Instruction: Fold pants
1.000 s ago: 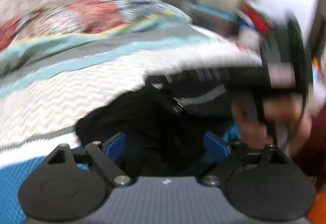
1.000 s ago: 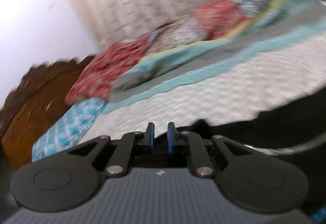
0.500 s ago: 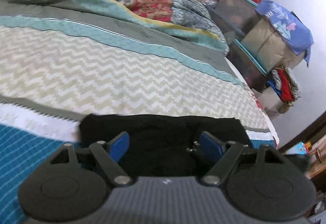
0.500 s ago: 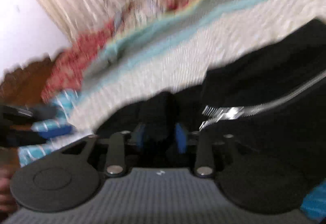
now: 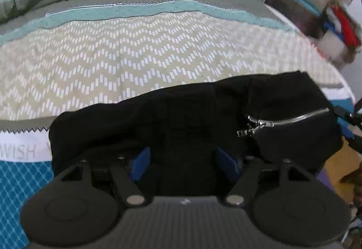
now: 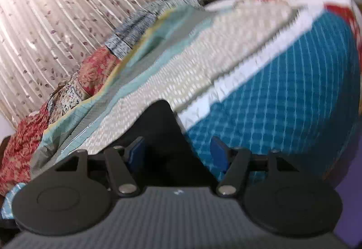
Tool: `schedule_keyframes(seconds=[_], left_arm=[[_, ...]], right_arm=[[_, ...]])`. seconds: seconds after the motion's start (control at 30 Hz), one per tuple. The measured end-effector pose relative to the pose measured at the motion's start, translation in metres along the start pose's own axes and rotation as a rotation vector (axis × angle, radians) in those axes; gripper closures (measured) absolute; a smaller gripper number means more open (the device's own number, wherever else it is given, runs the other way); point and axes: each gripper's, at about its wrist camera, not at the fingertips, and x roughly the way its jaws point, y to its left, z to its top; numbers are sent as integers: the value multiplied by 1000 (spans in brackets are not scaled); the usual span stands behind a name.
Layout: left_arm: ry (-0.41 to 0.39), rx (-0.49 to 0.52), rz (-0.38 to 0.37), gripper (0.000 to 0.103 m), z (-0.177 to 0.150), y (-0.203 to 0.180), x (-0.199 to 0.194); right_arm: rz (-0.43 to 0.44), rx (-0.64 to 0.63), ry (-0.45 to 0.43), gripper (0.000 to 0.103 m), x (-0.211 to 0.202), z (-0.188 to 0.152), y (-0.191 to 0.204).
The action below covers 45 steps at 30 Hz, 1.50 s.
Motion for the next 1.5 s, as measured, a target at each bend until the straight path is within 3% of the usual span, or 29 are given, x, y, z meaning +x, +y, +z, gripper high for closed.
schedule_keyframes(seconds=[0.23, 0.3, 0.37, 0.47, 0.63, 0.7, 0.77, 0.93, 1.13, 1.2, 1.3, 1.5], left_arm=[[-4, 17, 46, 36, -2, -8, 2], [-6, 15, 49, 36, -2, -8, 2], [-8, 20, 50, 36, -3, -9, 1], [-9, 23, 51, 36, -2, -9, 0], [-15, -5, 31, 35, 0, -6, -7], [-42, -77, -34, 35, 5, 5, -25], [-120, -180, -112, 34, 7, 29, -52], [-228, -362, -112, 32, -4, 96, -100], [-233, -490, -87, 32, -37, 144, -111], [-213, -518, -82, 32, -46, 152, -105], [-174, -557, -98, 32, -54, 161, -92], [-133, -516, -149, 32, -48, 144, -70]], right_arm=[[10, -15, 32, 36, -1, -12, 14], [10, -30, 42, 40, -7, -10, 13], [-7, -62, 51, 72, -7, -10, 18], [-12, -110, 52, 81, -13, -10, 30], [68, -213, -3, 83, -36, -8, 73], [112, -267, -13, 83, -44, -9, 96], [173, -315, -1, 83, -50, -14, 120], [335, -506, 79, 84, -50, -50, 191], [497, -727, 234, 84, -30, -115, 260], [505, -819, 300, 84, -16, -145, 274], [468, -808, 435, 83, 24, -173, 269], [483, -801, 466, 82, 31, -165, 258]])
